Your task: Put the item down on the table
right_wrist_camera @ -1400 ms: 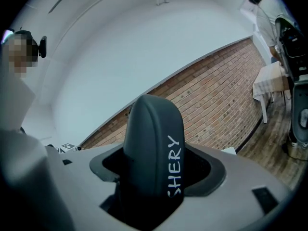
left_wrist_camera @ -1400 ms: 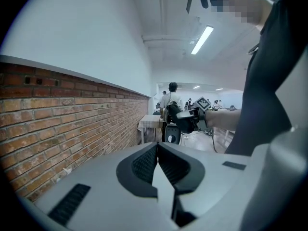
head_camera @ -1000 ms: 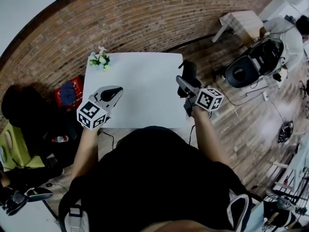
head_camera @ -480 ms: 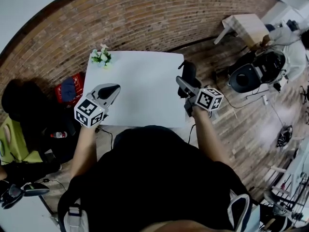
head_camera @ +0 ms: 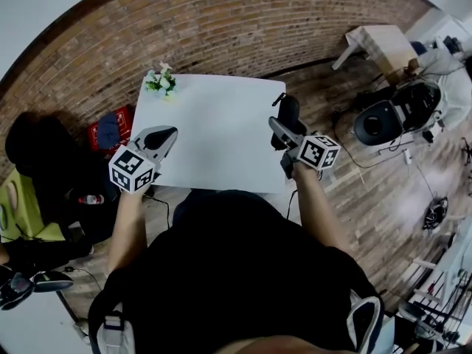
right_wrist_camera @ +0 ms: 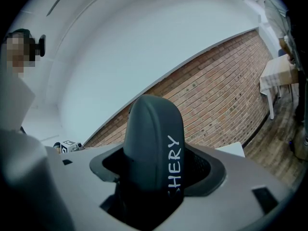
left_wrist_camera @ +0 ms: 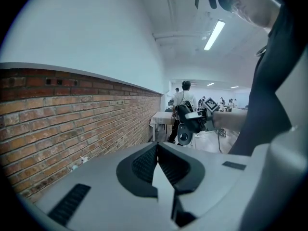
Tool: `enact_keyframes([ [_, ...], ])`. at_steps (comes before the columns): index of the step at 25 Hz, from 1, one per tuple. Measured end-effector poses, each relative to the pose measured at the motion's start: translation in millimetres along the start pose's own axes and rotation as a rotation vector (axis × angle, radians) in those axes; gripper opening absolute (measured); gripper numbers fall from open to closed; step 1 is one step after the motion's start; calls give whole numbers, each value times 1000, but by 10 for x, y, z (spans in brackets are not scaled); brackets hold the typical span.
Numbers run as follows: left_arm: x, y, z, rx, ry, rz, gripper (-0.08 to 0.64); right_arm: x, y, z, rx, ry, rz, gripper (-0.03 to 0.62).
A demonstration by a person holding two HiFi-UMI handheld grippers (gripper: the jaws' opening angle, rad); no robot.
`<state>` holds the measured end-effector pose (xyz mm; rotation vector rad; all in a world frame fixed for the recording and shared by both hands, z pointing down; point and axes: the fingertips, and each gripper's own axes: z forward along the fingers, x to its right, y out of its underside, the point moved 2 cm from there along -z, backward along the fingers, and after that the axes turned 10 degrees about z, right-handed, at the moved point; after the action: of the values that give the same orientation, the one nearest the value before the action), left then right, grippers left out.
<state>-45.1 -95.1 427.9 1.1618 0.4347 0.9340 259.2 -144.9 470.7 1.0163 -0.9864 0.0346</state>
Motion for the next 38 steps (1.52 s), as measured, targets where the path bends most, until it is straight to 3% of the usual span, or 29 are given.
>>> enact_keyframes([
  [14,-143,54,-18,-5,0,9,11,74,19,-13,11,31,9,348],
  [38,-427,197,-23,-26,-13,-9,11,53,12,386,-53,47,-36,349],
])
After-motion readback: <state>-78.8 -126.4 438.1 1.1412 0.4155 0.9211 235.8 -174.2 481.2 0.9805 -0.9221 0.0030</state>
